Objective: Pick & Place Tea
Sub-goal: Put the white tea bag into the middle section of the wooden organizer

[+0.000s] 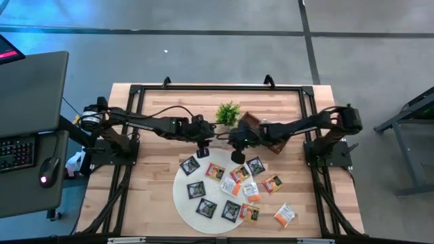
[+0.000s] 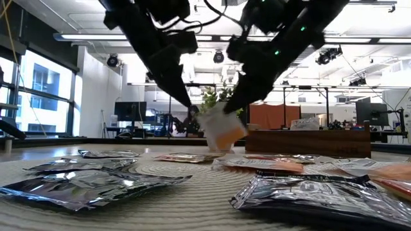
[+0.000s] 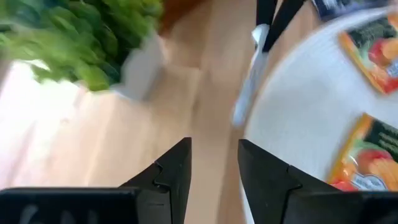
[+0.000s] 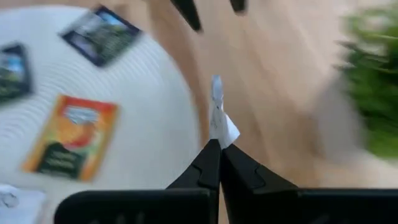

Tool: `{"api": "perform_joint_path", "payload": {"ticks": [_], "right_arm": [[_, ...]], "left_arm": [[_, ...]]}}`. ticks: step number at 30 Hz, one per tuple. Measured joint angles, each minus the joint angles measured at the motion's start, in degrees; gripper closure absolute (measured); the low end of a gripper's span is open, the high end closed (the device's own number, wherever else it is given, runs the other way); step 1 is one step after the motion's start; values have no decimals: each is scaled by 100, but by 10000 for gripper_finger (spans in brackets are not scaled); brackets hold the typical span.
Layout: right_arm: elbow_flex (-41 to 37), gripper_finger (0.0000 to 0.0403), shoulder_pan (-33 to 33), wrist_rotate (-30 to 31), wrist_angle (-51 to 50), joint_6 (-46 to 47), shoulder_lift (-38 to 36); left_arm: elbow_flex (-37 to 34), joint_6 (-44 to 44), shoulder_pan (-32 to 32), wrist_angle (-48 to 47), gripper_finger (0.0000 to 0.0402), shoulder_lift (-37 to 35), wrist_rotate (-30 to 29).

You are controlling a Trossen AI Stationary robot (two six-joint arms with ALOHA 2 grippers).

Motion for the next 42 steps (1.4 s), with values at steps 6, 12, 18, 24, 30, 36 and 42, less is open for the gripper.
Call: {"api": "perform_joint_path", "payload": {"ticks": [6,12,18,24,30,36,42], "right_arm": [[4,402,339,2034,-1934,906,-1281],[-3,402,478,3221,-4199,3304,-1635],[-4,402,492,3325,-4210,3862,-1386],[-11,403,492,3605,-4304,4228,-959],[-11,403,492,3785,-4660,4568,-889],[-11,403,507,3926,-4763,4305,-911],[-11,403,492,3787,-4748,3856,-991]], "left_arm": [[12,-2,0,-287,273,-335,-631],[15,-107,2,-487,273,-423,-1068],[3,-105,2,-511,273,-417,-1173],[3,-107,2,-566,273,-446,-1253],[0,-78,4,-641,273,-502,-1493],[1,-66,4,-639,273,-503,-1508],[1,-67,4,-758,273,-503,-1506]]}}
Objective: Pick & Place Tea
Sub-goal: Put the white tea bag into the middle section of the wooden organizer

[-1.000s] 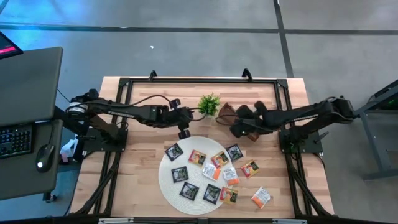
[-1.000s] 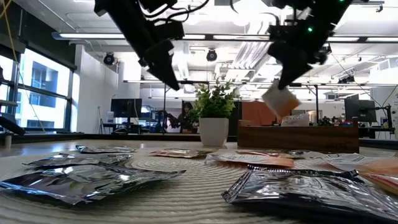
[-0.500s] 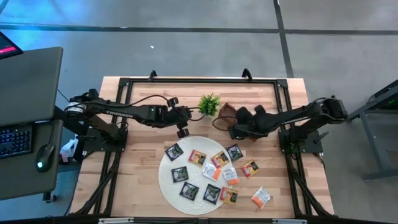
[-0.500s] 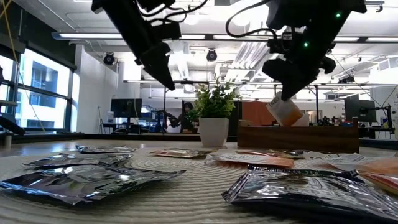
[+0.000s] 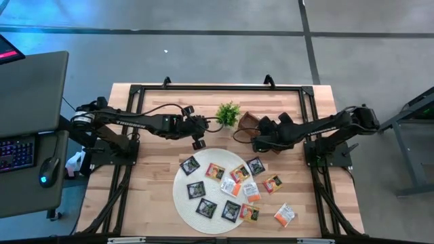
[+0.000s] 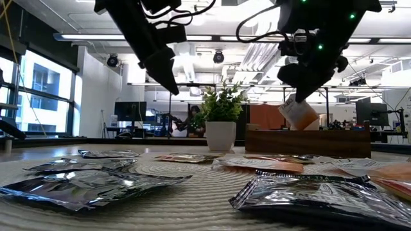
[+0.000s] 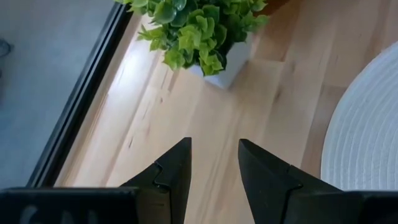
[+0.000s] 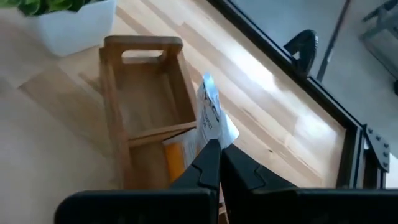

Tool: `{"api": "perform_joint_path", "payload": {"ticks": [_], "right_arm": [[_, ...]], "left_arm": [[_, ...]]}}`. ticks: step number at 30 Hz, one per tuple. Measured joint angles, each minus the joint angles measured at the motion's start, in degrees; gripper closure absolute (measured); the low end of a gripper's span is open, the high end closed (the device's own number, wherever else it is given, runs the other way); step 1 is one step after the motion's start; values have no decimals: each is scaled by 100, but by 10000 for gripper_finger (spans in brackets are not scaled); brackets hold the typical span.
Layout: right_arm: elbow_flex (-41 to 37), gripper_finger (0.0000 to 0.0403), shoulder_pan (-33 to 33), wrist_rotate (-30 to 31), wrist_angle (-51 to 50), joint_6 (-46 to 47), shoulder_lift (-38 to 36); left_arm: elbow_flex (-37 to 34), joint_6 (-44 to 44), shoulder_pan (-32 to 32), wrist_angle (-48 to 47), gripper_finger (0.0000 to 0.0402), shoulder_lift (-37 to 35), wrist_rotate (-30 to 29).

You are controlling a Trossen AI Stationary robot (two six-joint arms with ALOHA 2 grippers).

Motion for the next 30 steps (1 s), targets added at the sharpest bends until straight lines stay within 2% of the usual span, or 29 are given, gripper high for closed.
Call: {"api": "perform_joint_path", "payload": {"ticks": [5,10,12,14,17,20,22,25,30], "right_arm": [[0,403,86,-89,1,-425,-443],[-20,403,304,193,-291,-680,-1328],[-345,403,446,557,-61,-525,-1760],[-979,403,578,680,541,-530,-2166],[-2122,403,703,607,2360,-733,-2680],[-3072,403,610,381,4458,-1524,-2962],[-3529,403,510,208,5350,-1929,-3035],[-3953,403,369,270,5943,-2087,-3046],[-4292,403,198,75,5968,-1758,-3046]], "left_arm": [[0,-1,0,-22,273,0,2],[0,-37,0,-22,273,0,7],[0,-47,0,-22,273,0,9],[0,-49,0,-22,273,-9,4],[1,-45,0,32,273,-167,-10],[-1,-38,2,90,273,-239,-28],[-3,-42,0,182,273,-274,-118],[4,-55,0,171,273,-280,-157],[2,-88,2,168,273,-278,-160]]}}
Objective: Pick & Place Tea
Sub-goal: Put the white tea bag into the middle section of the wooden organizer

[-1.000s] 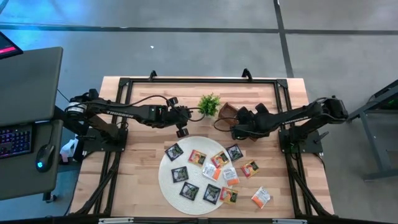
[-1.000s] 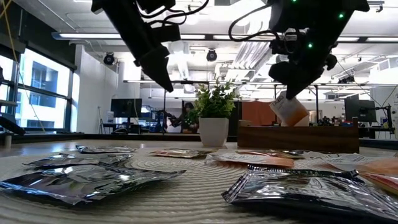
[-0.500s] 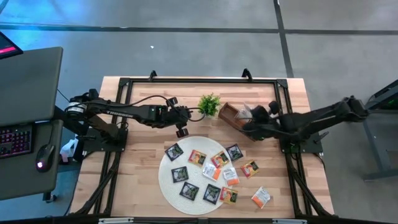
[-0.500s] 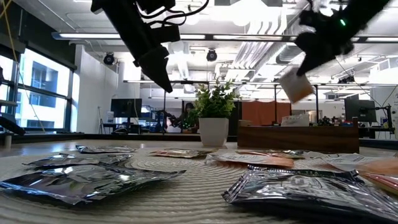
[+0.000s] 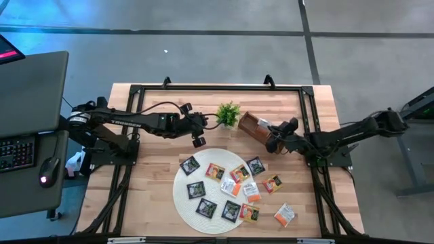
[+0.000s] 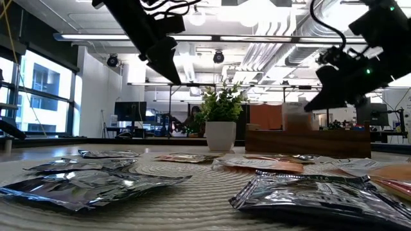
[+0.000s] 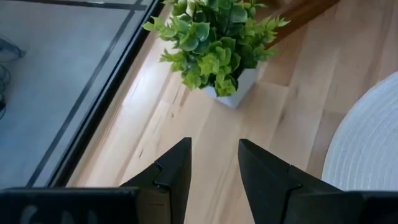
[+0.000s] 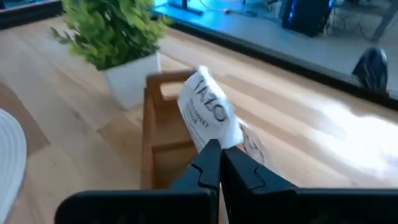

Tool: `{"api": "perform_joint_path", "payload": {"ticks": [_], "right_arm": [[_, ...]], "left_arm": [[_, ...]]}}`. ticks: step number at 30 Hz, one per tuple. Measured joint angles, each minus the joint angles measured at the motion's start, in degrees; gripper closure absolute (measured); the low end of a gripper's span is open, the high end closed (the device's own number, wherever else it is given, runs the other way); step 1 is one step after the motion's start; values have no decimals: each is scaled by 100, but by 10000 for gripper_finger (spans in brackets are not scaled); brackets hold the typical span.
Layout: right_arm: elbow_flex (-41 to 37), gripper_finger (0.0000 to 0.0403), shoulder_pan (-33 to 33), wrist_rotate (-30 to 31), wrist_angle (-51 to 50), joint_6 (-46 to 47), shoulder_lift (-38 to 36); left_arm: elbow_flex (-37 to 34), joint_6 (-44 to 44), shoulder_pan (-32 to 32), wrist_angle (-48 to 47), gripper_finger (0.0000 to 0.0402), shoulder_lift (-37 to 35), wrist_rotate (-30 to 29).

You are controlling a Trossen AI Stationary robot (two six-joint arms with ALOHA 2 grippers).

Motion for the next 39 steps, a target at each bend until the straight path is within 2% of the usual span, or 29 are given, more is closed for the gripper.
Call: {"api": "perform_joint_path", "payload": {"ticks": [13,19,27,33,39], "right_arm": [[-42,403,-21,25,134,65,2],[406,403,-22,61,-687,67,4],[952,403,-2,-61,-2495,1347,4],[753,403,-101,-227,-2583,1790,4],[721,401,-264,-282,-2418,1518,7]], "left_arm": [[0,-105,-1,-71,273,0,-431],[0,-127,0,-116,273,0,-455],[0,-129,0,-118,273,0,-463],[0,-131,0,-73,273,0,-547],[-2,-136,0,-7,273,0,-594]]}}
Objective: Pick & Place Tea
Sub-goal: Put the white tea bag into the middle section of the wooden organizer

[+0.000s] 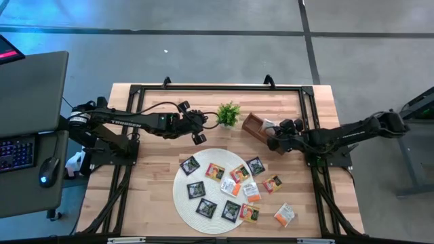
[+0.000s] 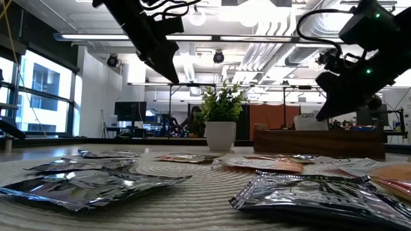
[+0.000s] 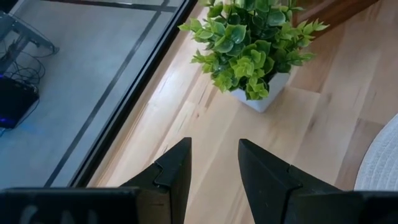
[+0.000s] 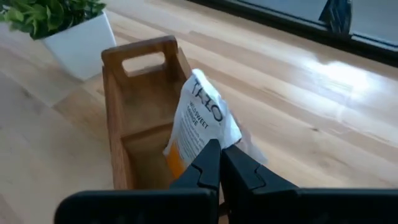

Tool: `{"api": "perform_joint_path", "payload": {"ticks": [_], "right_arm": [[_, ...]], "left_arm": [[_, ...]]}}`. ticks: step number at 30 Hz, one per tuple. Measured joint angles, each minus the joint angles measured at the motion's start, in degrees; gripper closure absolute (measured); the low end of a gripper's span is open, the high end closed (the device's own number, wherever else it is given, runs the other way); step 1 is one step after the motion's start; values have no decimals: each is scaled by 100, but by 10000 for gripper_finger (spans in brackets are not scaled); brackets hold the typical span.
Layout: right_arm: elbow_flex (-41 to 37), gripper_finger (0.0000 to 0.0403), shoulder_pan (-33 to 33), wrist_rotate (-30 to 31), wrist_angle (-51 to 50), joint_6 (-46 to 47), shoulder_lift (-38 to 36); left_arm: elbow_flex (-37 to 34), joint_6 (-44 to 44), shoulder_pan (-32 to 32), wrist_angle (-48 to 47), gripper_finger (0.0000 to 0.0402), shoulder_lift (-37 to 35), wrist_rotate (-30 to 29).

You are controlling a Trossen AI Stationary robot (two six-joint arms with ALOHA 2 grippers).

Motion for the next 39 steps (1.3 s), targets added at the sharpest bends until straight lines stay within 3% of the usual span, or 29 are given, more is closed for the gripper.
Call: {"api": "perform_joint_path", "payload": {"ticks": [9,14,24,28,35,39], "right_arm": [[0,327,-273,-311,60,-254,-2],[281,291,-271,-416,66,-985,0],[1579,279,1,-1761,-215,-1934,158],[1692,279,378,-2707,255,-1964,714],[1901,279,1146,-4112,1209,-1451,2431],[2111,279,1619,-4400,1271,-1958,3075]], "left_arm": [[0,-121,-2,-8,273,0,2],[0,-122,-2,-58,273,0,7],[0,-128,-1,-198,273,0,6],[0,-205,-1,-255,273,0,8],[0,-358,-2,-297,273,0,2],[0,-422,-2,-312,273,0,2]]}}
